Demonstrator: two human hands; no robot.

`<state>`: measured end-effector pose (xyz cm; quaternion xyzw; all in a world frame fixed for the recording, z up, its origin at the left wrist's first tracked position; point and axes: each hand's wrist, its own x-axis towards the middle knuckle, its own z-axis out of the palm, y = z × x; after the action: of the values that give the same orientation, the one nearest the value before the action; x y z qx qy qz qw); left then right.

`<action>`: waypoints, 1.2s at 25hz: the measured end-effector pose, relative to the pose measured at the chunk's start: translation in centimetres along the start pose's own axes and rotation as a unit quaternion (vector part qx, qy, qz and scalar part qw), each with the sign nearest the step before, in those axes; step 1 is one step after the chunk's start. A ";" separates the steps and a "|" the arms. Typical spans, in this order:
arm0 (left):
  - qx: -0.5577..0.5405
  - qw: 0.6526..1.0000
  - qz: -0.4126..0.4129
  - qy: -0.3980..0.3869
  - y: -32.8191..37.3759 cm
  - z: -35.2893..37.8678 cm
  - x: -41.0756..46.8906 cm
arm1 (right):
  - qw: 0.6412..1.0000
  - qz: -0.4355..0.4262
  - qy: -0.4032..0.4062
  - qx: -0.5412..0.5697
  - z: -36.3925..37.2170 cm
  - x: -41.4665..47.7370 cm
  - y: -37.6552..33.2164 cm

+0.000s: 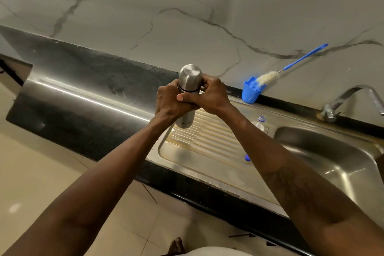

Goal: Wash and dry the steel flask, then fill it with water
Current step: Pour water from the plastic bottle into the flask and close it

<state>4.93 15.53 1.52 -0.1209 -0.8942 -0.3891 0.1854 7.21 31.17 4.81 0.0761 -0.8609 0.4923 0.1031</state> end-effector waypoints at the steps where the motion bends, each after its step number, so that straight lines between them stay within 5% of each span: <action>1: 0.001 1.000 0.000 -0.006 -1.2 -0.6 -0.2 | 1.000 -0.004 -0.020 -0.015 0.7 0.5 -0.2; 16: 0.022 0.999 -0.037 -0.009 -12.6 -5.2 1.8 | 0.995 -0.073 -0.068 -0.004 12.3 7.0 -2.3; 23: 0.051 0.996 -0.047 0.061 -13.1 -3.7 2.9 | 0.995 -0.035 0.093 -0.013 15.0 7.1 -2.2; 30: 0.082 0.994 -0.054 0.040 -14.8 -3.3 2.6 | 0.996 0.006 0.084 -0.006 16.6 6.8 -1.3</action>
<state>-1.99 3.36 -4.96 -0.0407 -0.9200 -0.3290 0.2092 -0.74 16.01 -0.63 0.0286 -0.8524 0.4928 0.1726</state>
